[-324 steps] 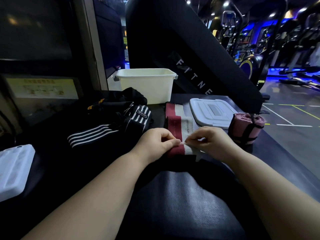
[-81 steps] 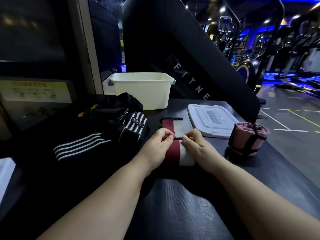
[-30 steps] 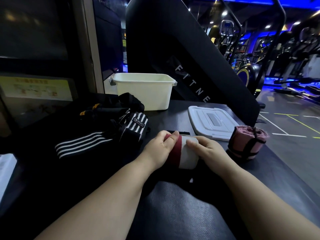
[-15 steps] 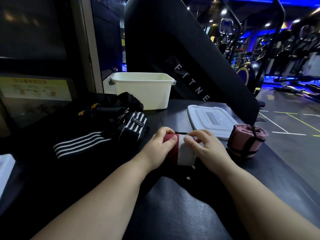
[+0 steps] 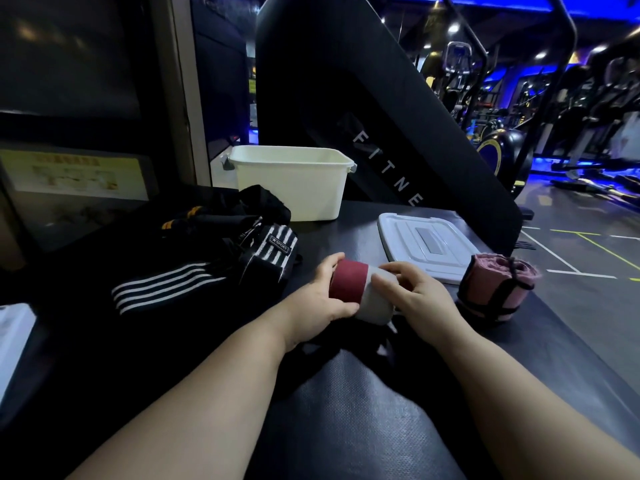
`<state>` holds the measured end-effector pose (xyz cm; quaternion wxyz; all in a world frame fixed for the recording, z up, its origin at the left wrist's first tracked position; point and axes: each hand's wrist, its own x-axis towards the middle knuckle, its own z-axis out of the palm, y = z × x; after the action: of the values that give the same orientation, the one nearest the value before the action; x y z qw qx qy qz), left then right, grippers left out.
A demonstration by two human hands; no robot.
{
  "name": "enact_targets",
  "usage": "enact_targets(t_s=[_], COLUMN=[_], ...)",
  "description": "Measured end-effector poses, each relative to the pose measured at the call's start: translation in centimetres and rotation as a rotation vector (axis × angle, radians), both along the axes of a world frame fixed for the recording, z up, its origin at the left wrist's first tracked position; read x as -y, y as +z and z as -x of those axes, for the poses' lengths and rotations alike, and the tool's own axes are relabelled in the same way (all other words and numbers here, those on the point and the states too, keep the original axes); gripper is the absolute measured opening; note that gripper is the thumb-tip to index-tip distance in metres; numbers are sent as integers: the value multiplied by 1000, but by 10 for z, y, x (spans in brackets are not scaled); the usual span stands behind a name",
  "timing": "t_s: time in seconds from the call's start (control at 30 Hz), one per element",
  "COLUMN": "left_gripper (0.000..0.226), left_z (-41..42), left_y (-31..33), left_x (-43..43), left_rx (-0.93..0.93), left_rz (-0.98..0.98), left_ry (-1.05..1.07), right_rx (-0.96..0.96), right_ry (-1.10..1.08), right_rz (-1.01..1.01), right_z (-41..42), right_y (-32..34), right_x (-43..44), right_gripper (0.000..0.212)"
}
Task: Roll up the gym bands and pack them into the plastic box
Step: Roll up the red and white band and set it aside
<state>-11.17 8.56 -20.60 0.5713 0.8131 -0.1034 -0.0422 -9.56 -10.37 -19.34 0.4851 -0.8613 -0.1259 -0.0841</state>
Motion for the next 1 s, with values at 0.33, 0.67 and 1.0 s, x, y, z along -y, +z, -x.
enact_targets(t_s=[0.33,0.67,1.0], left_gripper=[57,59,92], left_z=[-5,-3,4], left_y=[0,-1,2], left_x=[11,11,1], left_rx=[101,-54,23], left_rz=[-397,223,206], left_ry=[462,259,101], right_rx=[-86,-71,-129], right_ry=[-179,48,310], right_rz=[79,23,23], right_z=[-12,-5,10], right_y=[-6,-7,0], right_x=[3,0,9], right_gripper=[48,29,34])
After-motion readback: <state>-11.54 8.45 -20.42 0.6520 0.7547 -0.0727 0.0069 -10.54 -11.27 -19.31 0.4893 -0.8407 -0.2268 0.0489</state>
